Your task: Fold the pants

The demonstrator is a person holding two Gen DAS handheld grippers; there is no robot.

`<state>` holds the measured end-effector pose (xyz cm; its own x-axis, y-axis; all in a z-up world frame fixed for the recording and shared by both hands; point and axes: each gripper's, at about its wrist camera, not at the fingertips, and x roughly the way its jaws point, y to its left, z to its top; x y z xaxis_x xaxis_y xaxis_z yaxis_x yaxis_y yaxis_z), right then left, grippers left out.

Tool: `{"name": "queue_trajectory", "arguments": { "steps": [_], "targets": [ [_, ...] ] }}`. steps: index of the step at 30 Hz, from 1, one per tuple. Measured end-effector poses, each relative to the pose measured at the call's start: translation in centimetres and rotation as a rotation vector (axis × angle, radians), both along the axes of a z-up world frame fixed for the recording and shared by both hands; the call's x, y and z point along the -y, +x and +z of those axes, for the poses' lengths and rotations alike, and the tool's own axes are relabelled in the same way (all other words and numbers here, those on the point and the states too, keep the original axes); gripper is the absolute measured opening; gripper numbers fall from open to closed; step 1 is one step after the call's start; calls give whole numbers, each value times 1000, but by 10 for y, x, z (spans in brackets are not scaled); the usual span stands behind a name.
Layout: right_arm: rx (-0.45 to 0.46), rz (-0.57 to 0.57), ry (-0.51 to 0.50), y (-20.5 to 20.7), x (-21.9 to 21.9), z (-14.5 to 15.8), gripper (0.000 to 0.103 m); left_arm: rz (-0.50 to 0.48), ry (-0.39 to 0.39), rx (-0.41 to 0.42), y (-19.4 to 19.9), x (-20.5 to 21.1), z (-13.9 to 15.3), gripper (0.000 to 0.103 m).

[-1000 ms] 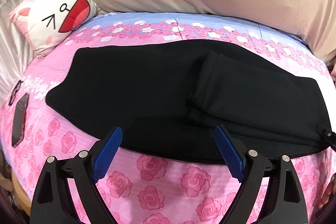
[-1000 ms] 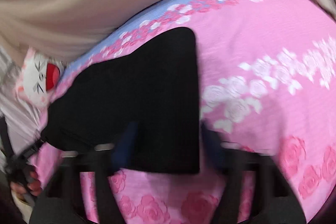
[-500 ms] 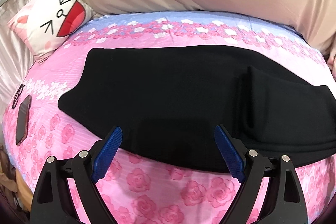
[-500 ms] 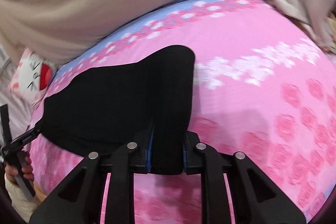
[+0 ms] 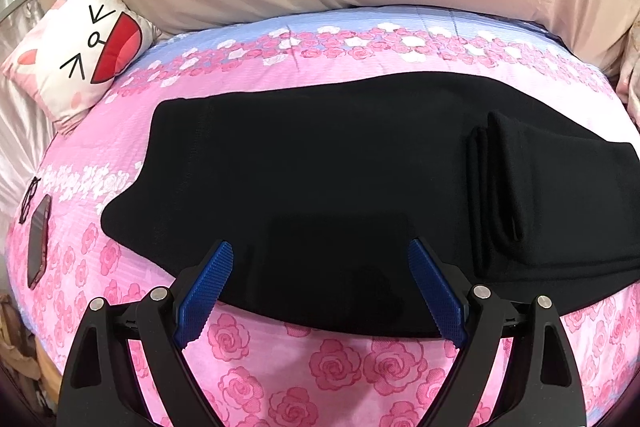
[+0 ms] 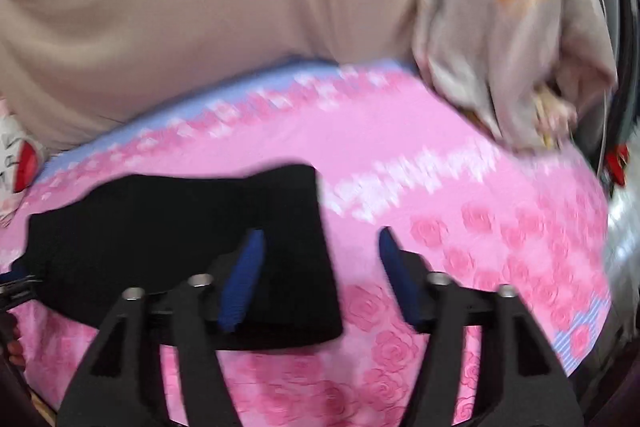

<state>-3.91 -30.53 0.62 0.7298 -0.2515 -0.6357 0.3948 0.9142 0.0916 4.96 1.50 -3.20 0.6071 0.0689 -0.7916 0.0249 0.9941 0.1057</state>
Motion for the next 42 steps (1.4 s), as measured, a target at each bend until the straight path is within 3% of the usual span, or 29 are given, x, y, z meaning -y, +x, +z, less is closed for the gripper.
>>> {"name": "queue_trajectory", "arguments": {
  "steps": [3,6,11,15,18,20,24,26,28,31,35,37,38,39,42],
  "targets": [
    [5,188,33,19,-45,11,62,-10,-3,1,1,3,-1,87],
    [-45,340,72,50,-90,-5,62,-13,-8,1,0,4,-1,87],
    [-112,498,72,91,-153,-30,62,-7,-7,14,-5,-5,2,87],
    [-144,571,72,111,-186,-39,62,45,-66,27,-7,-37,8,87],
    [-169,563,51,120,-198,-49,64,133,-164,5,-11,-83,6,87],
    [-166,540,53,119,-196,-50,74,210,-220,-9,-16,-115,1,87],
    [-144,491,86,114,-188,-53,75,399,-447,-50,-26,-190,-24,87],
    [-142,466,98,109,-183,-56,75,428,-532,-51,-24,-206,-32,87],
    [-150,447,105,103,-178,-60,75,428,-564,-3,-20,-210,-27,87],
    [-146,429,110,94,-175,-65,75,399,-630,-30,-2,-207,-31,87],
    [-127,400,99,79,-168,-64,77,394,-544,5,22,-189,-26,85],
    [-119,381,98,74,-163,-63,84,397,-475,11,26,-181,-25,73],
    [-116,371,95,72,-160,-63,84,401,-423,35,25,-175,-23,51],
    [-112,360,93,70,-157,-62,84,388,-387,53,25,-171,-21,19],
    [-99,329,101,63,-143,-61,84,339,-360,75,27,-159,-10,14]
  ]
}}
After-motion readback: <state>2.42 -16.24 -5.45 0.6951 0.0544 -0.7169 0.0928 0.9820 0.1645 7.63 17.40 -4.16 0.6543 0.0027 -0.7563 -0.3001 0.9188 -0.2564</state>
